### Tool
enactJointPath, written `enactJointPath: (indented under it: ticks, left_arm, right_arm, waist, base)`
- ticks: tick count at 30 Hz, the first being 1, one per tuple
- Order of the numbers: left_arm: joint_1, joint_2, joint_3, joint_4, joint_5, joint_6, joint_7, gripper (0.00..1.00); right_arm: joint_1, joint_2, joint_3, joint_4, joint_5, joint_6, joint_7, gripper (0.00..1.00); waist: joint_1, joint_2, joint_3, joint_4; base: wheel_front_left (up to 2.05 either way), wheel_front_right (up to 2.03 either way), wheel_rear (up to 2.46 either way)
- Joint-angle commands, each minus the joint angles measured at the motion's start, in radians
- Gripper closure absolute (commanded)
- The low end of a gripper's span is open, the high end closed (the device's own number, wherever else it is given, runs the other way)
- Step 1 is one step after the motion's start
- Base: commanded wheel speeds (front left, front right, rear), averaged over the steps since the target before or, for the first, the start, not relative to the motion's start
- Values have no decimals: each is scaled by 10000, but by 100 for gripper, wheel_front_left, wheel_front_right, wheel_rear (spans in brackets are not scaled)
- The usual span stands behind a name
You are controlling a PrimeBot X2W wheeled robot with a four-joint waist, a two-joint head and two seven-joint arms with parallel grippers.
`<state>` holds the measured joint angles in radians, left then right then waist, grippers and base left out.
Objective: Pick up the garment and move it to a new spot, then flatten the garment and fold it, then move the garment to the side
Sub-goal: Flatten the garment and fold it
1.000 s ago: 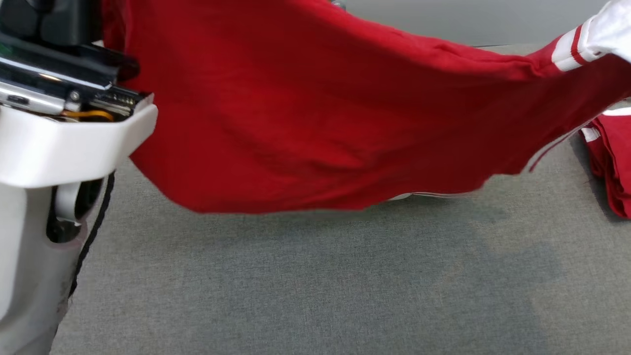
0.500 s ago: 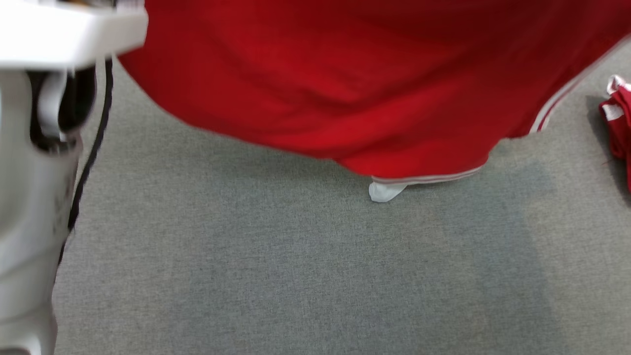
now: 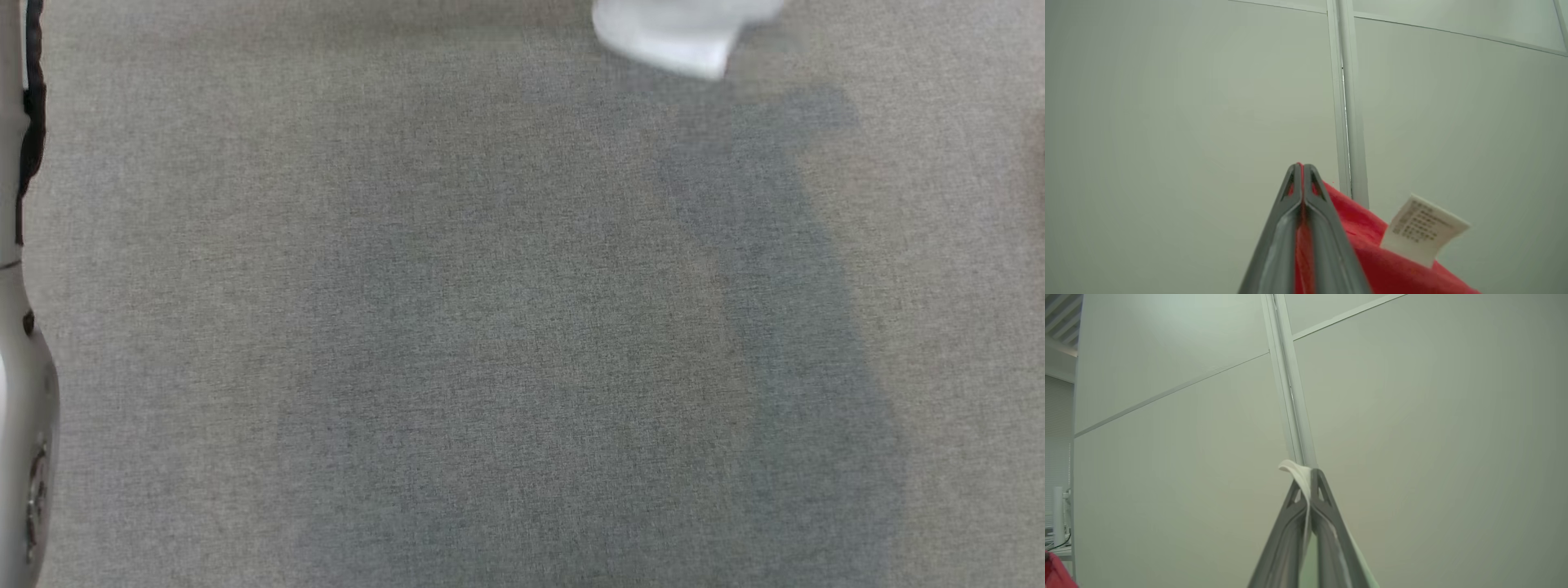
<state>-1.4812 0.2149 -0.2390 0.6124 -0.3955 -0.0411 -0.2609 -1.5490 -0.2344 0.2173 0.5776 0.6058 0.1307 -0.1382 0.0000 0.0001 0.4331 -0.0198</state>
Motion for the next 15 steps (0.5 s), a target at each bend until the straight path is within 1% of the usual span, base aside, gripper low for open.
enactJointPath:
  ticks: [1, 4, 6, 7, 10, 15]
  left_arm:
    - [-6, -27, 57, 398, 23, -101, -23, 100]
    - [157, -200, 204, 1226, -65, -332, -41, 100]
    - [480, -326, 311, 1843, -190, -476, -36, 100]
    - [669, -372, 283, 2189, -200, -563, -23, 100]
    - [1222, -549, 310, 3206, -405, -728, -34, 100]
    - [2525, -911, 487, 4637, -958, -859, -36, 100]
  right_arm:
    - [-20, 126, 172, 419, 79, 0, -193, 100]
    - [-57, 288, 905, 1381, 207, 2, -360, 100]
    - [225, 361, 1316, 2015, 433, 0, -353, 100]
    - [443, 414, 1620, 2334, 460, 0, -213, 100]
    - [1130, 574, 2191, 3098, 833, 2, -243, 100]
    - [2949, 803, 2745, 3952, 1828, 0, -633, 100]
  waist:
    - [0, -1, 59, -7]
    - [0, -1, 193, -36]
    - [0, -1, 330, -55]
    - [0, -1, 402, -79]
    - [0, -1, 557, -121]
    - [0, -1, 740, -144]
  base:
    - [0, 0, 0]
    - [0, 0, 0]
    - [0, 0, 0]
    - [0, 0, 0]
    - [0, 0, 0]
    - [0, 0, 0]
